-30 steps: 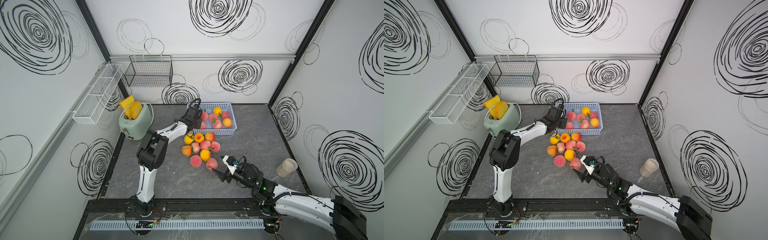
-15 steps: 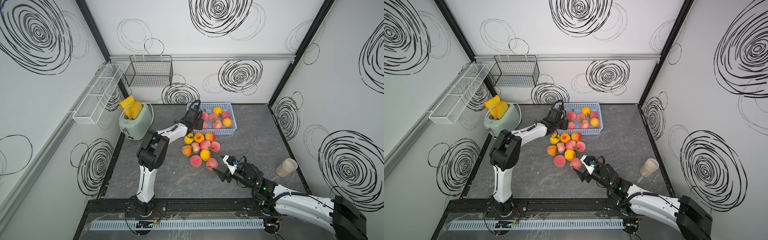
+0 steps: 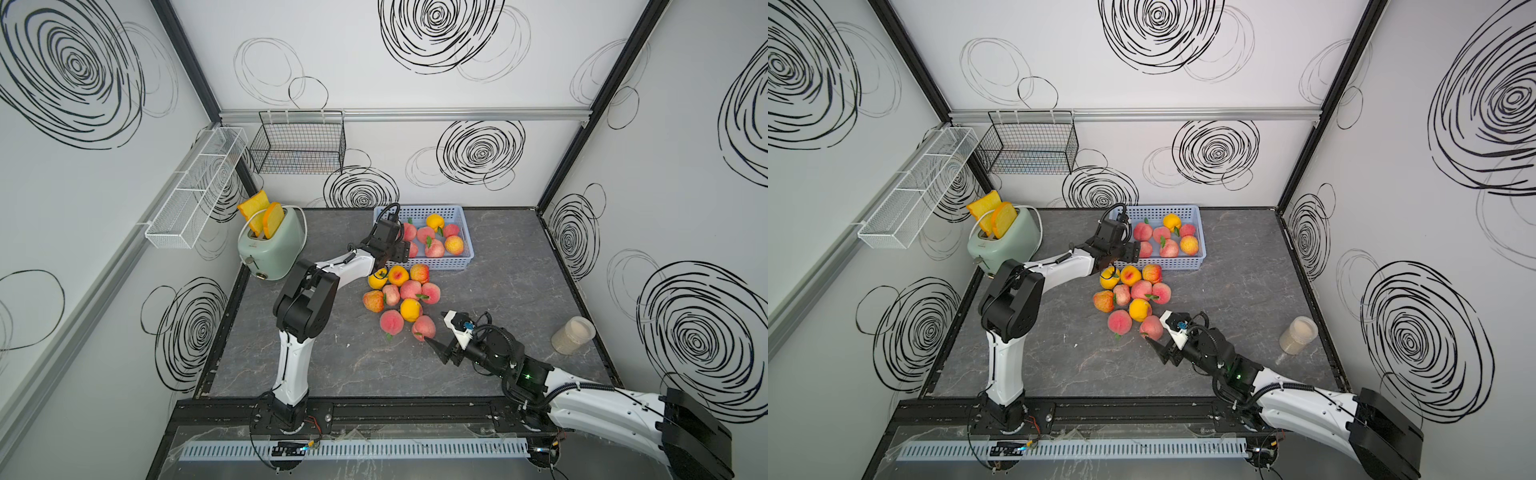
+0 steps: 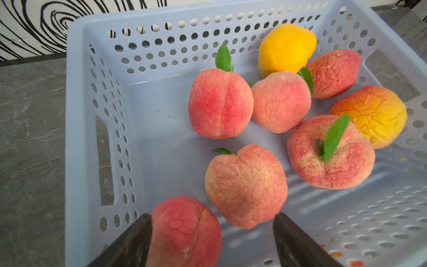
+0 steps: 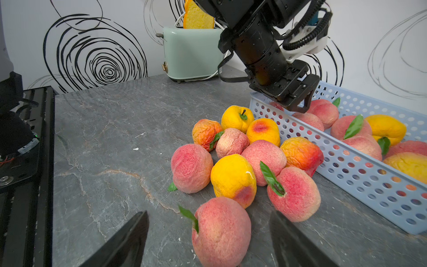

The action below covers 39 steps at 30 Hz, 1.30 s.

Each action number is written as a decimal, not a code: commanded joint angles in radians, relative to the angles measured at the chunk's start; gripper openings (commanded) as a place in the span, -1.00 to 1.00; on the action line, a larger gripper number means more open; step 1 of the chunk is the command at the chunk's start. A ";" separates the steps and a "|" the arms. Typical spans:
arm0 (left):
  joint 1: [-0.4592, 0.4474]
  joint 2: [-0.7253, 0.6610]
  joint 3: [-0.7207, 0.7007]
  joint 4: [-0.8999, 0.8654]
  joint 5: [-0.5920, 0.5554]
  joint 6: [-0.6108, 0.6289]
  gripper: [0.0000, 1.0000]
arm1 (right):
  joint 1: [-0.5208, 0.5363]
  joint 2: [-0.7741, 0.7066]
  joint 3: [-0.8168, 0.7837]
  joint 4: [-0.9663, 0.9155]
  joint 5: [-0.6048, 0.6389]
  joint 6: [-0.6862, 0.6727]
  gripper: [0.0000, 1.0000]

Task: Put the peaches into the basket
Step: Place the peach in the basket, then pick up the peach from the center of the board.

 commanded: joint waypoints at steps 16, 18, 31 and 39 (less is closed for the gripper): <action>0.002 -0.282 -0.138 0.044 0.156 -0.018 0.77 | -0.026 0.022 0.002 0.038 0.062 0.030 0.73; 0.003 -0.324 -0.169 0.042 0.175 -0.018 0.77 | -0.042 0.037 0.006 0.041 0.061 0.040 0.73; 0.012 -0.668 -0.411 -0.097 0.454 0.049 0.76 | -0.217 0.098 0.105 -0.159 -0.054 0.238 0.74; 0.026 -0.874 -0.549 -0.242 0.592 0.202 0.74 | -0.279 0.078 0.226 -0.496 -0.130 0.425 0.77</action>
